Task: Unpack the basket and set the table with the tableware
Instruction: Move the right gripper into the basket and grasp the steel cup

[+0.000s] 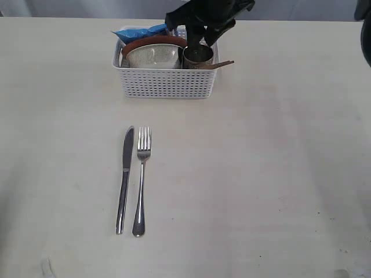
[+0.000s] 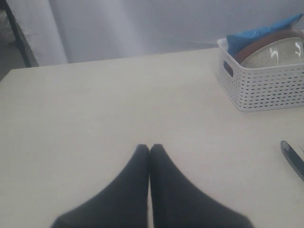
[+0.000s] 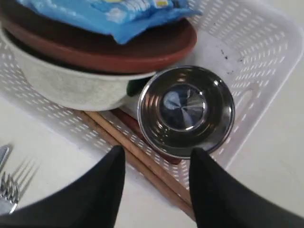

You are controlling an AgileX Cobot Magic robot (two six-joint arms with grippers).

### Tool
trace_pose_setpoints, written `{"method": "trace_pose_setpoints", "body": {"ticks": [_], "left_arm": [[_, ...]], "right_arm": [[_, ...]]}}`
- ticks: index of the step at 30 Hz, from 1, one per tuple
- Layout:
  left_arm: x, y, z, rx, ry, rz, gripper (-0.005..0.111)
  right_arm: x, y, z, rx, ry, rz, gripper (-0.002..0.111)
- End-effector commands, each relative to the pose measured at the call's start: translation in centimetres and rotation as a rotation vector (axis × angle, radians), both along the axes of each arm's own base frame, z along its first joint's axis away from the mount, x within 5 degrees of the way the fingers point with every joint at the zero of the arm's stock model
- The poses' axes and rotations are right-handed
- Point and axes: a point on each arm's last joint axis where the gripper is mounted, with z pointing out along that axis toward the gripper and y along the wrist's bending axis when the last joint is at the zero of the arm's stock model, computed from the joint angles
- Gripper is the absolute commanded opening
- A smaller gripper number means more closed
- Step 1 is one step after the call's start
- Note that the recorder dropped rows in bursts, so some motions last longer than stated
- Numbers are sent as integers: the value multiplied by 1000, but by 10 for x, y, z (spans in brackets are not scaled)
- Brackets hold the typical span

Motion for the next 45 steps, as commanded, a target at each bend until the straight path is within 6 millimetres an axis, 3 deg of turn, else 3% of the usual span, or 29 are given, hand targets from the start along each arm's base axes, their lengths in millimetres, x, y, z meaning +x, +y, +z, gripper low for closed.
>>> {"method": "trace_pose_setpoints", "body": {"ticks": [1,21,25,30,31,38,45], "left_arm": [[0,0,0,-1,-11,-5,0],[0,0,0,-1,-11,-5,0],[0,0,0,-1,-11,-5,0],[0,0,0,-1,-11,-5,0],[0,0,0,-1,-11,-5,0],[0,0,0,-1,-11,-5,0],[0,0,0,-1,-11,-5,0]], "right_arm": [[1,4,-10,-12,20,64,42],[14,16,-53,-2,-3,69,42],[16,17,-52,9,-26,66,37],[16,17,-52,2,-27,87,2],[16,17,-52,0,-26,91,0],[13,15,-42,-6,-39,118,0],[13,10,-11,-36,-97,129,0]]}}
